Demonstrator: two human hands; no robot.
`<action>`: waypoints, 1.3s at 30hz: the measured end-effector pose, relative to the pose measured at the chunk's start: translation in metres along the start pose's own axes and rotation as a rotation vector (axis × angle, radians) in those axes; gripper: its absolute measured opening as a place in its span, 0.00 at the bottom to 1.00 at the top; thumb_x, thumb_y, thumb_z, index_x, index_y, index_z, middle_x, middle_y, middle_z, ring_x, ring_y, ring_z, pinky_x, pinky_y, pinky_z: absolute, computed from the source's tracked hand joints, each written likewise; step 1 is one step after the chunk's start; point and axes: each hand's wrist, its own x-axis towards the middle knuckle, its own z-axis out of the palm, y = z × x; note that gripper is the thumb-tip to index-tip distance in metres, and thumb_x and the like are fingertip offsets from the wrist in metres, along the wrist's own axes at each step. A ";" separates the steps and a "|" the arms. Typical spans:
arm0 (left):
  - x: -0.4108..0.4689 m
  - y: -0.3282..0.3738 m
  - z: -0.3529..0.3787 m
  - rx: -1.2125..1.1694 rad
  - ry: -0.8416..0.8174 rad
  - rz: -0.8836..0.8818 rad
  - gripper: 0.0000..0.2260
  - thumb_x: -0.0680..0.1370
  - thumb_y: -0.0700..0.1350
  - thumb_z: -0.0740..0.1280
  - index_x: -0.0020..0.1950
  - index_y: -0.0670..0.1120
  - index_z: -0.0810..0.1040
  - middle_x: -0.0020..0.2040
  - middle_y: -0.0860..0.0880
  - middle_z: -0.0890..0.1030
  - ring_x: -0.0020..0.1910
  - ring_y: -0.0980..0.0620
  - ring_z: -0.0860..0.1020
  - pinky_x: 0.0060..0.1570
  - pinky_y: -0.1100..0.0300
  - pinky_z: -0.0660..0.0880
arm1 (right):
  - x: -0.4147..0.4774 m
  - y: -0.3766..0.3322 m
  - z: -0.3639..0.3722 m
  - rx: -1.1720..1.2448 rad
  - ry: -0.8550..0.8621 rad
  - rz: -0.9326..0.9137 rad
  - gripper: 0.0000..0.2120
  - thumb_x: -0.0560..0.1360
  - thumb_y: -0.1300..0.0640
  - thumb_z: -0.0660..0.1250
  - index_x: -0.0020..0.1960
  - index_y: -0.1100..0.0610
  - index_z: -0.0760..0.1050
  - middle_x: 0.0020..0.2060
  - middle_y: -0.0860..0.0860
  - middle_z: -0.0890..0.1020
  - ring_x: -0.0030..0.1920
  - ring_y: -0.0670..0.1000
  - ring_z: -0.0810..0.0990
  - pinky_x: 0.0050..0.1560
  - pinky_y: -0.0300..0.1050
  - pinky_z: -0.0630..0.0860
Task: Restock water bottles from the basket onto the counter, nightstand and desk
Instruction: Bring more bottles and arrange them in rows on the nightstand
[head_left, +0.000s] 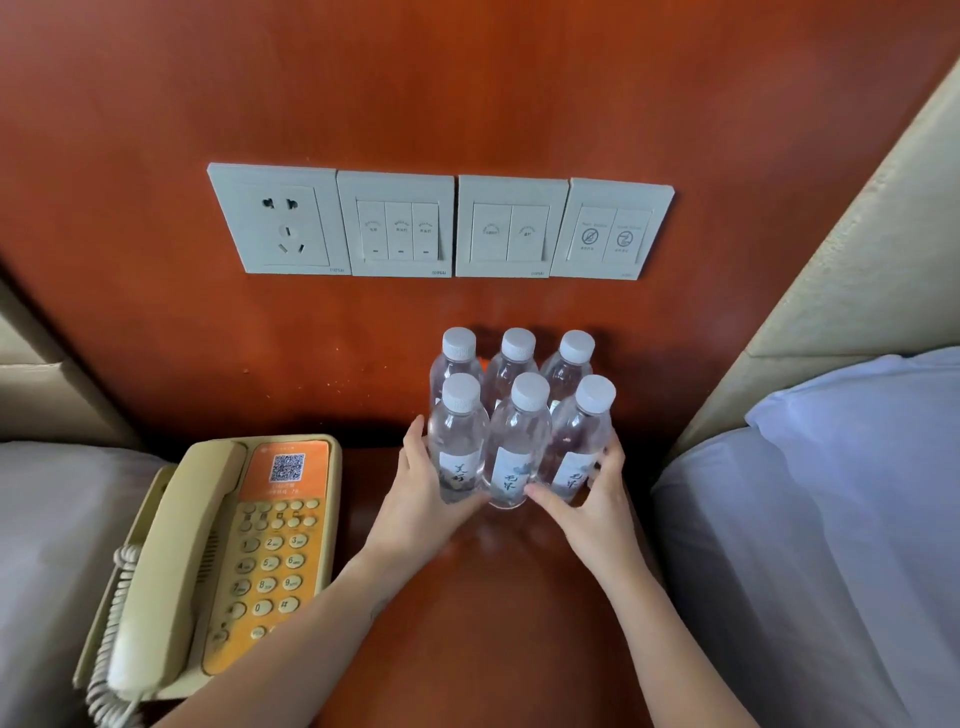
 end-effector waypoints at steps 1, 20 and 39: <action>-0.004 0.000 0.001 -0.007 0.000 0.001 0.52 0.66 0.53 0.79 0.79 0.44 0.48 0.74 0.50 0.61 0.73 0.54 0.65 0.68 0.51 0.70 | -0.006 -0.003 0.002 0.002 0.014 -0.006 0.53 0.63 0.50 0.80 0.77 0.51 0.51 0.70 0.46 0.68 0.68 0.45 0.71 0.67 0.50 0.72; -0.193 -0.054 0.026 0.732 -0.121 0.352 0.26 0.84 0.54 0.49 0.80 0.47 0.51 0.80 0.52 0.52 0.79 0.53 0.48 0.75 0.59 0.40 | -0.209 0.011 0.033 -0.846 -0.196 -0.316 0.25 0.84 0.48 0.48 0.79 0.51 0.54 0.79 0.49 0.54 0.78 0.49 0.49 0.77 0.47 0.46; -0.247 -0.014 0.022 0.859 0.138 0.442 0.08 0.72 0.43 0.72 0.50 0.48 0.84 0.48 0.51 0.84 0.47 0.46 0.83 0.41 0.54 0.79 | -0.252 0.010 -0.002 -0.807 -0.210 -0.441 0.20 0.81 0.54 0.57 0.72 0.52 0.69 0.72 0.48 0.70 0.74 0.48 0.64 0.71 0.43 0.63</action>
